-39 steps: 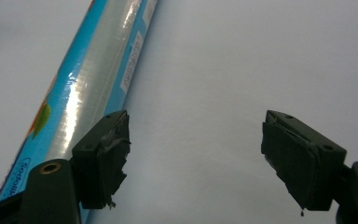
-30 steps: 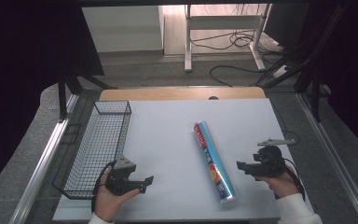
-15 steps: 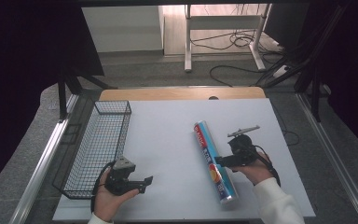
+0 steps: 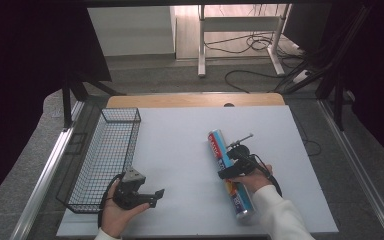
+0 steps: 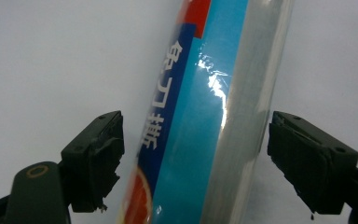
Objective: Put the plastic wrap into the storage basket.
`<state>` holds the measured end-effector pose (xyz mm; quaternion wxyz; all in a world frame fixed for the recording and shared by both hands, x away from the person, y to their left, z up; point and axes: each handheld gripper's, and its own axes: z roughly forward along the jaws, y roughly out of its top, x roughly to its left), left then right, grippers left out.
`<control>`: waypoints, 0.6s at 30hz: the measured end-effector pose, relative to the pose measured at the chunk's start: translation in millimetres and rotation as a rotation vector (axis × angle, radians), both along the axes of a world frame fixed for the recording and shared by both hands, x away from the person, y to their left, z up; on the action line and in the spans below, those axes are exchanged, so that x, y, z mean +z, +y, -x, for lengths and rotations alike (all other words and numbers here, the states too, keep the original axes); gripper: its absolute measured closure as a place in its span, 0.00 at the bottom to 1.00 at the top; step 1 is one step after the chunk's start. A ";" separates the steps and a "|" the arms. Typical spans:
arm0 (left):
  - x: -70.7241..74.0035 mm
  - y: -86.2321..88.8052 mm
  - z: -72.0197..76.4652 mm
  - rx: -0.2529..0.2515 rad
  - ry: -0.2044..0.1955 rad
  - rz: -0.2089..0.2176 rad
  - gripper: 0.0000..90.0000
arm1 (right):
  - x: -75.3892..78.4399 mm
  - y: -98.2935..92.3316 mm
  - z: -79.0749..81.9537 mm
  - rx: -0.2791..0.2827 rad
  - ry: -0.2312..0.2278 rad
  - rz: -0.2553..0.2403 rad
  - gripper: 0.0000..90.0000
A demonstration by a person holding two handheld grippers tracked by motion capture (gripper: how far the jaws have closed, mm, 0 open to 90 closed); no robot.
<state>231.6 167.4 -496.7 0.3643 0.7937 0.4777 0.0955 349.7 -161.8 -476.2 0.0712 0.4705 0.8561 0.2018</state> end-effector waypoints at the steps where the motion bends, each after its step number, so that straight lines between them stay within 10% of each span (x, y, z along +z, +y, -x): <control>1: 0.0 -0.1 0.0 0.000 0.000 0.000 0.19 | -2.0 1.0 -1.2 -0.005 0.007 0.006 0.21; 18: -0.5 -4.0 0.5 -0.013 -0.002 -0.007 0.19 | -18.4 3.2 -18.1 -0.042 0.176 0.032 0.30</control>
